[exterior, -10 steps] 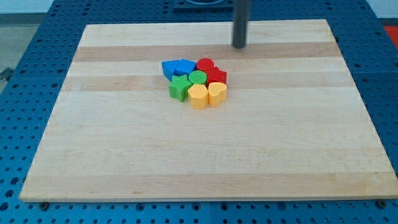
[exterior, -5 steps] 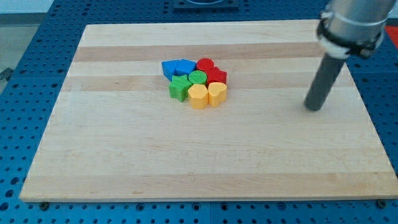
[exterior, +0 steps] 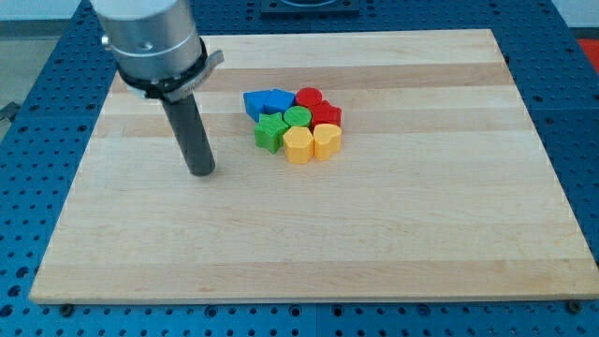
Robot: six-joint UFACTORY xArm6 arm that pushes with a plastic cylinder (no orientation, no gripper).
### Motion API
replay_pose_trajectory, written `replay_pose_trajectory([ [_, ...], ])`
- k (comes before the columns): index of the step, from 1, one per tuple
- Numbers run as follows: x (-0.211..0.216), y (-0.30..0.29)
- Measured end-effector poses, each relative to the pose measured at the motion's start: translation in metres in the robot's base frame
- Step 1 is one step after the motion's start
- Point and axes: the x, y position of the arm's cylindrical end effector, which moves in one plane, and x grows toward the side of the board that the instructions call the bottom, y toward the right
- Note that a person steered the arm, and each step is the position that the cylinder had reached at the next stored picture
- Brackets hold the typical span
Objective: Move the green blocks to the top left of the red star
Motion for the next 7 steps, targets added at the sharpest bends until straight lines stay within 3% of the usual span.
replay_pose_trajectory([
  [2, -0.028, 0.014],
  [7, -0.066, 0.148],
])
